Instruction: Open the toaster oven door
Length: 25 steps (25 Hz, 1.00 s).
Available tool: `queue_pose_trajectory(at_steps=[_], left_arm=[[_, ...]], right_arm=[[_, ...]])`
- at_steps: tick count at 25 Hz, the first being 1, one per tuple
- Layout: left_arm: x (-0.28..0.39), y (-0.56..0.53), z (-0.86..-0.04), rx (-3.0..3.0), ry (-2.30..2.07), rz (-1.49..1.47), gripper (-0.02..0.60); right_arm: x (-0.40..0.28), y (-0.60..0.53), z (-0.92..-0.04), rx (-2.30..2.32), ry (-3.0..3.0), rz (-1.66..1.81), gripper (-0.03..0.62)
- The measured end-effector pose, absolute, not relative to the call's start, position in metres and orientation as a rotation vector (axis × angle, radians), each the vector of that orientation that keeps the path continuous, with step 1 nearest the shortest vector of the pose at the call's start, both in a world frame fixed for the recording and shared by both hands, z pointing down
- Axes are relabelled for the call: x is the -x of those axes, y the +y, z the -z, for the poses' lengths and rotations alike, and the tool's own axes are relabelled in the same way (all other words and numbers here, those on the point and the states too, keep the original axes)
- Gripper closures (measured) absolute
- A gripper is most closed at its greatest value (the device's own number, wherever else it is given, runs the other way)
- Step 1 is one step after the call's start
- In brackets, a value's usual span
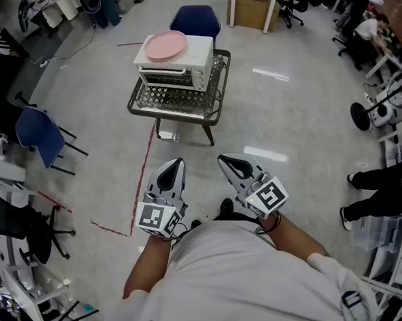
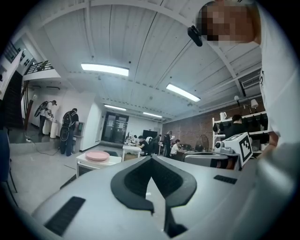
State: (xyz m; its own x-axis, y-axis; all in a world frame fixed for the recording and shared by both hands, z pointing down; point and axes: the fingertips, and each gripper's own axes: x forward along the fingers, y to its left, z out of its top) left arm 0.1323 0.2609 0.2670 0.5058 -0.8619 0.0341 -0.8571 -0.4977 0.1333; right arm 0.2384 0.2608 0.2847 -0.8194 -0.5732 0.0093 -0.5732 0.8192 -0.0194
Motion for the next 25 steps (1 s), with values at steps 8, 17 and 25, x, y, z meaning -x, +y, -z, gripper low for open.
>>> queue_pose_trajectory(at_steps=[8, 17, 25], left_arm=[[-0.177, 0.232, -0.273, -2.602, -1.513, 0.039, 0.566], [-0.182, 0.203, -0.288, -2.586, -1.527, -0.017, 0.566], [-0.138, 0.160, -0.290, -2.587, -1.508, 0.015, 0.566]], right_arm=[[-0.278, 0.228, -0.286, -0.899, -3.012, -0.015, 0.574], [-0.277, 0.194, -0.302, -0.870, -3.019, -0.072, 0.574], [-0.235, 0.156, -0.302, -0.862, -3.003, -0.071, 0.574]])
